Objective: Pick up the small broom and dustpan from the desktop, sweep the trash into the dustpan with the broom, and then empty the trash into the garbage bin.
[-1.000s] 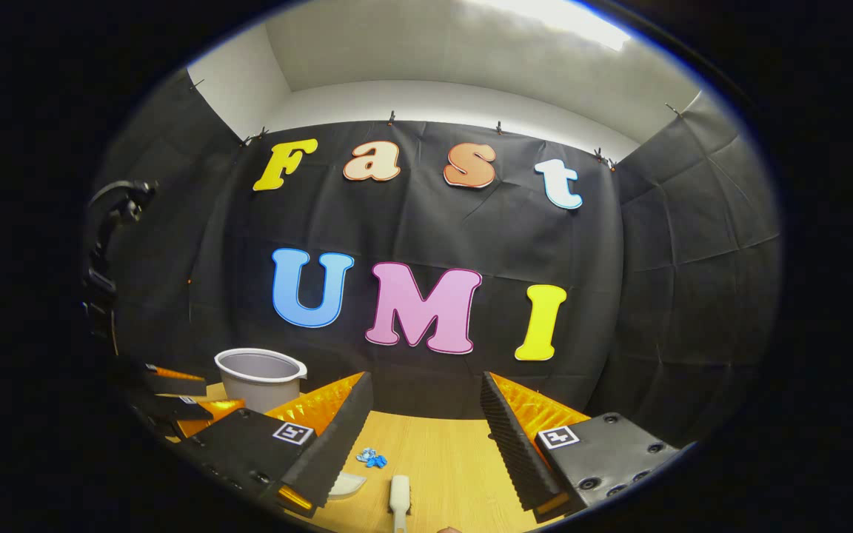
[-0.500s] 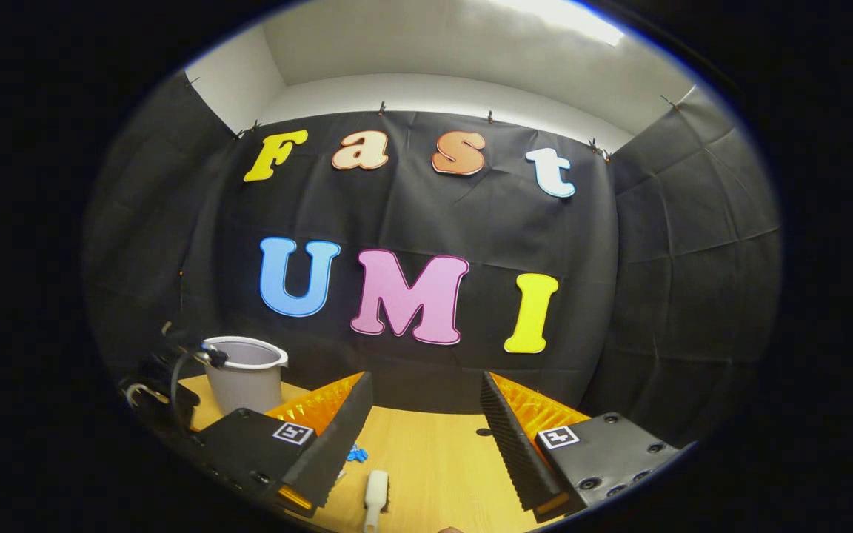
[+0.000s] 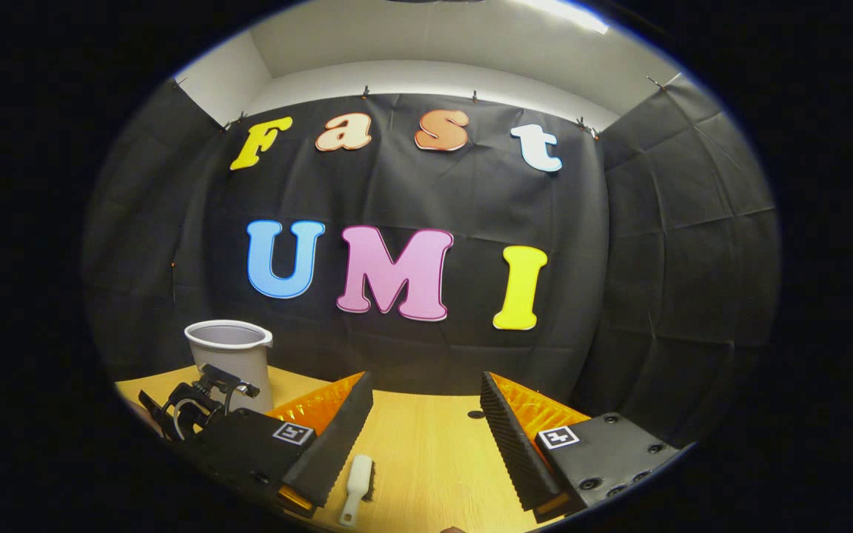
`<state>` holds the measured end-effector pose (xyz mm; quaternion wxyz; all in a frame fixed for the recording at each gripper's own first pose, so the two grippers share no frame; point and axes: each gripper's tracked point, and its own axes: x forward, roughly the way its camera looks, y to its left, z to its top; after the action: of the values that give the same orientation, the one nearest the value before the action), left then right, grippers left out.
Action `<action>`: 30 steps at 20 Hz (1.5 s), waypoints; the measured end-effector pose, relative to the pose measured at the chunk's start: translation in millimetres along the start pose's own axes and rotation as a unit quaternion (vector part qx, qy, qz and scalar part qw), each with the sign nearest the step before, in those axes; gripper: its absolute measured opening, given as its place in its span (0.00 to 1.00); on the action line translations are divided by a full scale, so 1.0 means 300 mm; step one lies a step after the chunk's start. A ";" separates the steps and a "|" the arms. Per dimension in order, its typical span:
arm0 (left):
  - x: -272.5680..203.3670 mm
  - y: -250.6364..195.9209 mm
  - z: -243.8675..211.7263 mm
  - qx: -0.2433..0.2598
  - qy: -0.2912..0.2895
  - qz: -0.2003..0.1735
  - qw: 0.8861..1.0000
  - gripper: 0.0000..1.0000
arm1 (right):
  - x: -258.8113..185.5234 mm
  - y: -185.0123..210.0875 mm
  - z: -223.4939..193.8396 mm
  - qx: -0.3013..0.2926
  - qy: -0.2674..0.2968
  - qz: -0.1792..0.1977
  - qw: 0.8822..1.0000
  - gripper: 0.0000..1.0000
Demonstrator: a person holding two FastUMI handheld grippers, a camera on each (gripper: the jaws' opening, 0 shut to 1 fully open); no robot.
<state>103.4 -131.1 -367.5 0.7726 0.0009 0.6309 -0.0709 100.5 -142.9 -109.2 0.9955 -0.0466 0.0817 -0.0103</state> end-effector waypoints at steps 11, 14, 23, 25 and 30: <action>0.156 0.037 0.019 0.010 0.122 0.027 0.992 0.50 | -0.007 -0.001 -0.134 0.011 0.042 0.017 0.999 0.94; 0.157 0.022 0.033 0.020 0.132 0.016 0.991 0.40 | 0.000 0.010 -0.194 0.017 0.067 0.023 0.997 0.95; 0.156 0.027 0.023 0.021 0.121 0.000 0.992 0.30 | -0.017 0.185 -0.267 0.037 0.156 0.061 0.985 0.96; 0.160 0.034 0.023 0.033 0.111 -0.004 0.993 0.29 | -0.019 0.250 -0.298 0.038 0.189 0.071 0.979 0.96; 0.160 0.040 0.023 0.038 0.087 -0.017 0.995 0.29 | 0.062 0.309 -0.381 0.016 0.241 0.066 0.968 0.96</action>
<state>120.9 -125.0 -413.9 0.7131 0.0258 0.6922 -0.1078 101.3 -61.5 -233.3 0.9455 -0.0214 0.3219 0.0434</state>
